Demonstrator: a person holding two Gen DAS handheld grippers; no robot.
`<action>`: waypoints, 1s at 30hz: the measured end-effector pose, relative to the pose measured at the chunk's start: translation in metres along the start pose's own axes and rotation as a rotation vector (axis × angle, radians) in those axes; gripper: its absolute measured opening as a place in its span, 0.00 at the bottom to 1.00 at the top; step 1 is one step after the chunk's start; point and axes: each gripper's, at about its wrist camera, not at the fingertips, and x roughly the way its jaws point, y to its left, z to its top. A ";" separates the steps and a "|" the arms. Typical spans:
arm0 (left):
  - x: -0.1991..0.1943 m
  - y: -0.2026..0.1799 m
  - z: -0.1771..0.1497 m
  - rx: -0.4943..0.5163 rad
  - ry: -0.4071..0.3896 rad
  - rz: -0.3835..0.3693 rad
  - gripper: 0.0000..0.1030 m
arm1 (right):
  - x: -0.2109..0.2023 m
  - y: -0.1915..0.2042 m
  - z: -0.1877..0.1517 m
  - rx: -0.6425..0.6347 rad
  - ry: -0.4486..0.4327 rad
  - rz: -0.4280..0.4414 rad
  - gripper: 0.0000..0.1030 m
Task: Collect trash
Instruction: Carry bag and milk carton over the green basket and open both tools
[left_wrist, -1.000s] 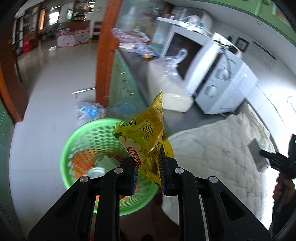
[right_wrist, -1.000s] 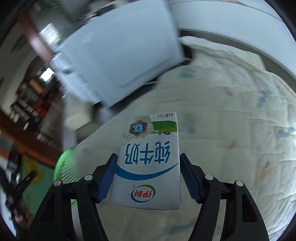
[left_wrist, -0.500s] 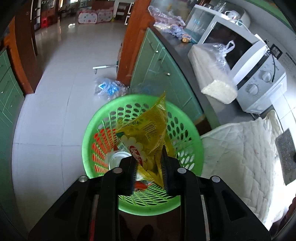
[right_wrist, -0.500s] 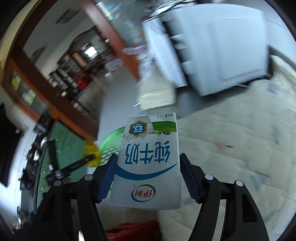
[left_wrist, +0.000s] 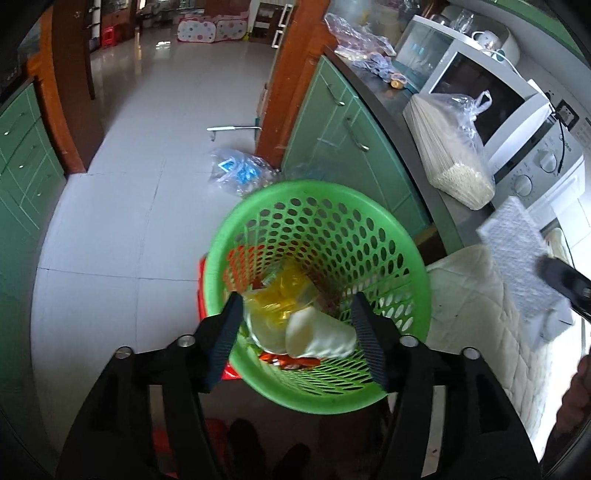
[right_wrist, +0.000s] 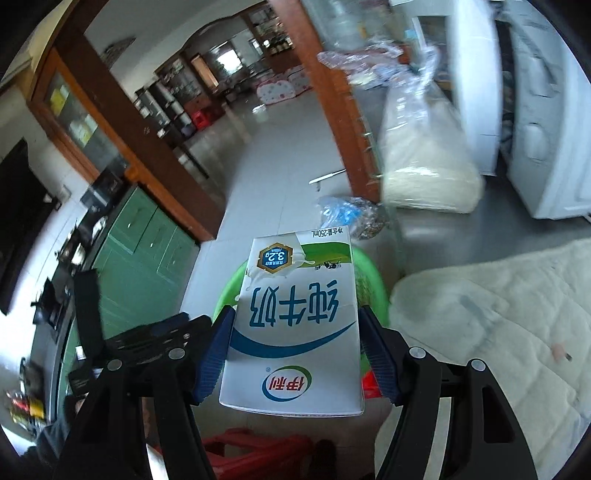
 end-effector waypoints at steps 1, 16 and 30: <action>-0.004 0.001 0.000 -0.002 -0.008 0.004 0.66 | 0.006 0.002 0.001 -0.005 0.006 -0.003 0.63; -0.048 0.004 -0.004 0.006 -0.090 0.041 0.77 | 0.033 0.012 -0.001 -0.075 0.029 -0.048 0.73; -0.099 -0.035 -0.015 0.094 -0.189 0.110 0.91 | -0.049 0.027 -0.040 -0.195 -0.091 -0.138 0.89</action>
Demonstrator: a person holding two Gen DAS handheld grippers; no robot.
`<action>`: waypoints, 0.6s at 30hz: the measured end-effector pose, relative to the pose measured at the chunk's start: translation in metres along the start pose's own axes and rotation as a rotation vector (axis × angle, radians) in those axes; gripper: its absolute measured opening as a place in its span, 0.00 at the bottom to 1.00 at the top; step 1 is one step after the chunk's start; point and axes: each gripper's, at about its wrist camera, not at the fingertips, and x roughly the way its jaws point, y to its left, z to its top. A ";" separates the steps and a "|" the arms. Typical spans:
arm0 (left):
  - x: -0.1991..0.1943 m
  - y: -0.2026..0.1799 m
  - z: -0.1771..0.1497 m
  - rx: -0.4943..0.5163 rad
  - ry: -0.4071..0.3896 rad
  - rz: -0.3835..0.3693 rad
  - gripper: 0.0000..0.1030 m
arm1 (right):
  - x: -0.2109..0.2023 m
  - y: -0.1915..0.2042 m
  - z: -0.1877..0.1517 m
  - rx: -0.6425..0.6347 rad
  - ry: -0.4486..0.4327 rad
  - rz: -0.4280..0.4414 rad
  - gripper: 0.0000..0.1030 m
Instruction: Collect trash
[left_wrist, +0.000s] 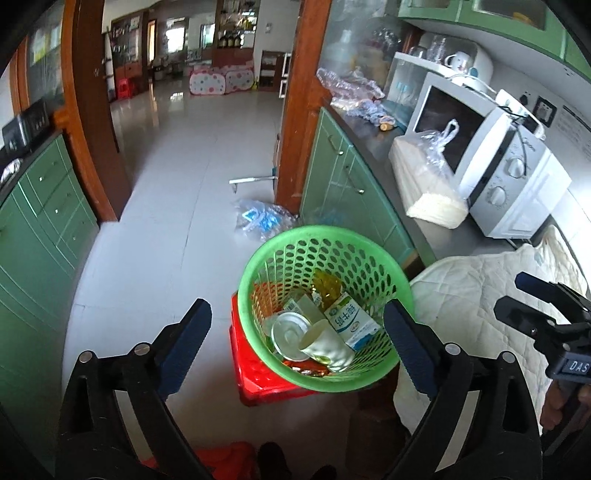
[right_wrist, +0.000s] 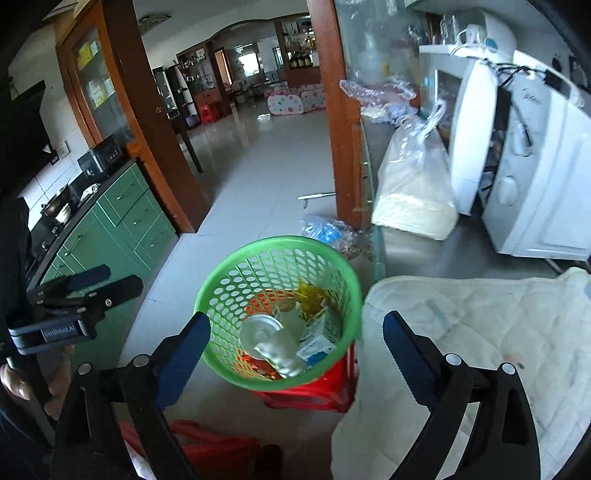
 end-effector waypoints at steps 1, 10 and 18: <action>-0.006 -0.004 0.000 0.010 -0.011 0.007 0.92 | -0.004 0.000 -0.002 -0.003 -0.006 -0.011 0.90; -0.047 -0.040 -0.007 0.071 -0.069 -0.002 0.95 | -0.059 -0.015 -0.034 -0.005 -0.048 -0.152 0.91; -0.075 -0.083 -0.019 0.172 -0.113 -0.031 0.95 | -0.104 -0.037 -0.068 0.081 -0.066 -0.209 0.92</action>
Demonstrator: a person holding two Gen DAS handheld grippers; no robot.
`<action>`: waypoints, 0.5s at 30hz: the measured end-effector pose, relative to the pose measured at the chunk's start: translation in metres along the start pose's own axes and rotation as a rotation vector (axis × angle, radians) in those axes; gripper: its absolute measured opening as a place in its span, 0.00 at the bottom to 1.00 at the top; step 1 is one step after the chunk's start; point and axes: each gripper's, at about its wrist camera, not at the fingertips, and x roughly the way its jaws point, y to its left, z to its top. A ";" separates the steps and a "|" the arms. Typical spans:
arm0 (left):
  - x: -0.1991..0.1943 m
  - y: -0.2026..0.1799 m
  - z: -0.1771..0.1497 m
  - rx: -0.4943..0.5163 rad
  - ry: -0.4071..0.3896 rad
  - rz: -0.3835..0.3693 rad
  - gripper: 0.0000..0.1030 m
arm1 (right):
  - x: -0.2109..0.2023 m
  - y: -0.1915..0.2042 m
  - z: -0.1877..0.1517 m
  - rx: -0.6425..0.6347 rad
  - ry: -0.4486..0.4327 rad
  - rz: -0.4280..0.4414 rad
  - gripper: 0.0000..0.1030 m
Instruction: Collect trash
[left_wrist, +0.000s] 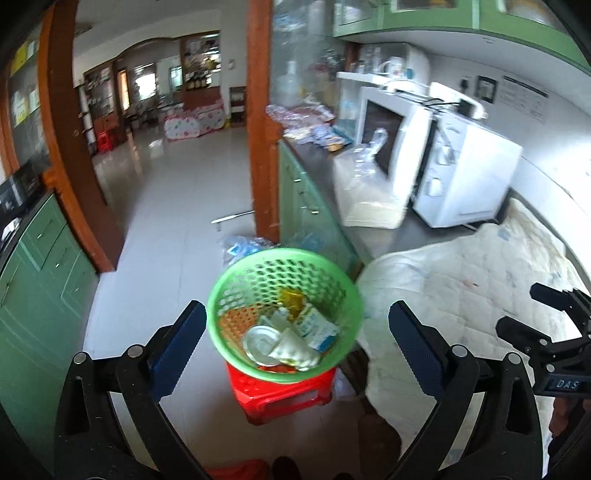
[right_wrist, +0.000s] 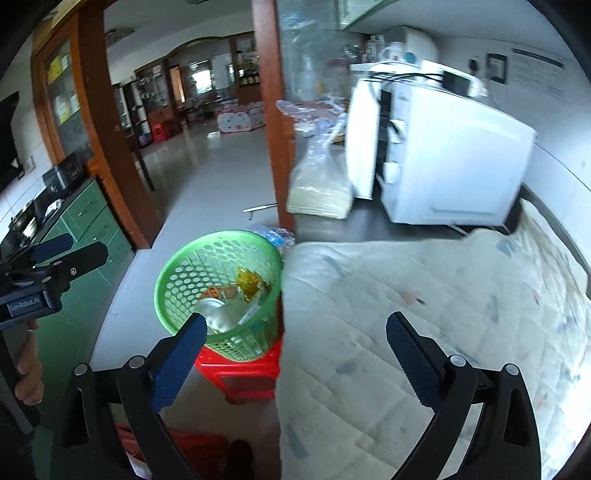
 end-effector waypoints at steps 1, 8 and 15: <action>-0.004 -0.006 -0.001 0.013 -0.007 -0.001 0.95 | -0.004 -0.003 -0.002 0.008 -0.003 -0.007 0.92; -0.022 -0.040 -0.009 0.058 -0.023 -0.044 0.95 | -0.043 -0.037 -0.022 0.083 -0.038 -0.064 0.92; -0.037 -0.062 -0.018 0.064 -0.017 -0.095 0.95 | -0.075 -0.065 -0.036 0.142 -0.076 -0.119 0.93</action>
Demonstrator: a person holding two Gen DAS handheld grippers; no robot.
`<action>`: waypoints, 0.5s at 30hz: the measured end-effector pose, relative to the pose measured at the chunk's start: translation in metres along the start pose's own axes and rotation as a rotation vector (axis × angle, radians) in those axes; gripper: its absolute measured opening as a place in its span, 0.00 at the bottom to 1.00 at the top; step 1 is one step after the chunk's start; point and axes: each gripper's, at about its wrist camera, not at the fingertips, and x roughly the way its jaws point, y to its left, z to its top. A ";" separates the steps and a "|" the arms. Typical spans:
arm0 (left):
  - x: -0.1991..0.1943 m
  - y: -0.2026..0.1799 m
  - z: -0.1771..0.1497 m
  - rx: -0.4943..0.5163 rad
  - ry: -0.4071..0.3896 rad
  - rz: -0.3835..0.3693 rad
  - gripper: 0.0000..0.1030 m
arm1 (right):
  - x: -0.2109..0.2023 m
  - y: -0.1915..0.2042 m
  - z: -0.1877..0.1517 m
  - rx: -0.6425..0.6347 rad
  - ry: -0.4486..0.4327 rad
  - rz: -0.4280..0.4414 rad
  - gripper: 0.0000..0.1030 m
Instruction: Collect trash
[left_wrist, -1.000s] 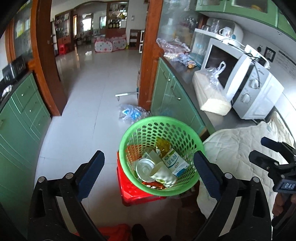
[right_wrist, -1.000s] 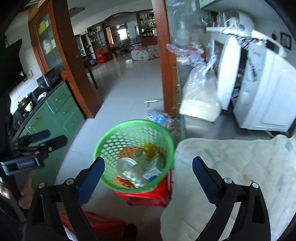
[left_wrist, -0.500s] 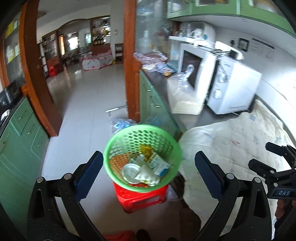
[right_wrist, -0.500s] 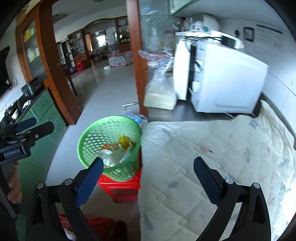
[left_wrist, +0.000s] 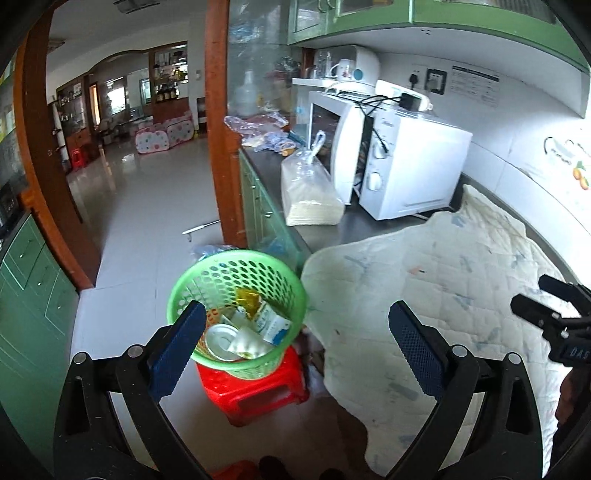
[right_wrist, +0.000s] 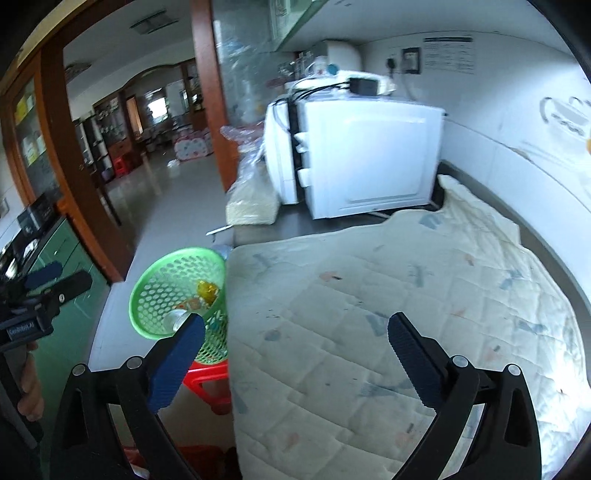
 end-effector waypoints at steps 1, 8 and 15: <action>-0.001 -0.003 -0.002 0.006 0.004 -0.005 0.95 | -0.004 -0.004 -0.001 0.008 -0.006 -0.005 0.93; -0.008 -0.016 -0.006 0.022 0.006 -0.018 0.95 | -0.030 -0.023 -0.007 0.036 -0.049 -0.040 0.93; -0.015 -0.029 0.001 0.054 -0.022 -0.022 0.95 | -0.044 -0.032 -0.012 0.041 -0.071 -0.048 0.93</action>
